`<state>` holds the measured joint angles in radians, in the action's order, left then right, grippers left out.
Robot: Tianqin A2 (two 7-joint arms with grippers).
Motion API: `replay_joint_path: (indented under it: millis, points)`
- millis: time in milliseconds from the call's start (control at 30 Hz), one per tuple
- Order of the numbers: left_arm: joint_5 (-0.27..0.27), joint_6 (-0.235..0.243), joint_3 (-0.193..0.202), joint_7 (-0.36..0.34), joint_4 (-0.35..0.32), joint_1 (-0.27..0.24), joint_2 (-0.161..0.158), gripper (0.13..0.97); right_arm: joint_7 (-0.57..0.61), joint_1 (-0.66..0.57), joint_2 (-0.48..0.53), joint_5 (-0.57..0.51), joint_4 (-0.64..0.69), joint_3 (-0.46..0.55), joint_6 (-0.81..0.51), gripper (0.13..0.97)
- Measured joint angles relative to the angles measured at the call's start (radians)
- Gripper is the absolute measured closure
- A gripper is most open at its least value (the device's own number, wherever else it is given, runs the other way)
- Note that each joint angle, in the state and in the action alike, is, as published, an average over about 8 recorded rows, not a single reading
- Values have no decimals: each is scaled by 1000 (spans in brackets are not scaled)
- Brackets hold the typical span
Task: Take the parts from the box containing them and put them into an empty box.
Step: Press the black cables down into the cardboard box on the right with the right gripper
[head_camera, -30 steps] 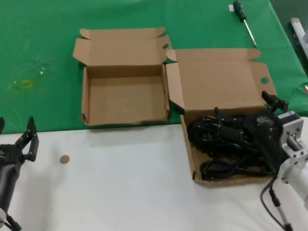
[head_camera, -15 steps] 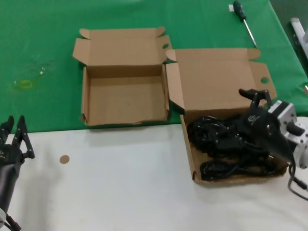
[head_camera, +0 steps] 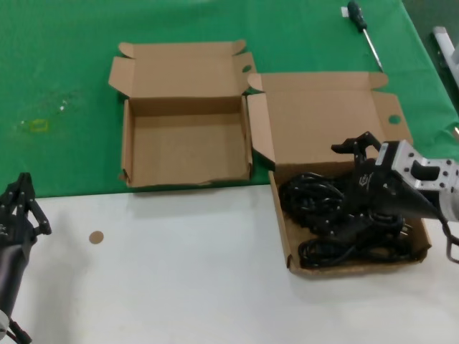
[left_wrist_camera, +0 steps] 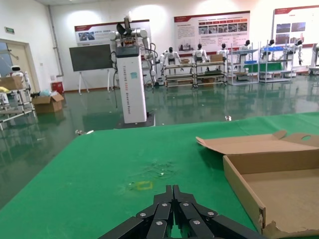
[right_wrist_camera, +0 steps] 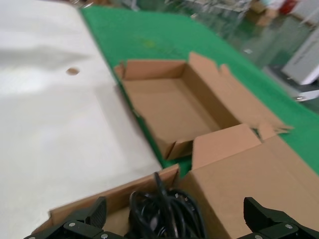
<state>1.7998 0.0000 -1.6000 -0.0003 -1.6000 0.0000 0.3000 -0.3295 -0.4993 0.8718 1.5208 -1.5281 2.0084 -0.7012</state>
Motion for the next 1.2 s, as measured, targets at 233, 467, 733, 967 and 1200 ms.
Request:
replay_joint_path:
  millis: [233, 467, 733, 967, 1200]
  points:
    - [0, 0, 0, 0, 0, 0, 0, 945, 14, -103, -7, -74, 38, 34, -150, 129]
    - [0, 0, 0, 0, 0, 0, 0, 945, 94, -136, -10, -102, 91, 44, -228, 129]
    - [0, 0, 0, 0, 0, 0, 0, 945, 199, -147, -41, -122, 185, 39, -234, 131]
    - [0, 0, 0, 0, 0, 0, 0, 945, 253, -162, -86, -138, 248, 35, -217, 161]
    - [0, 0, 0, 0, 0, 0, 0, 945, 269, -176, -112, -151, 277, 32, -216, 191]
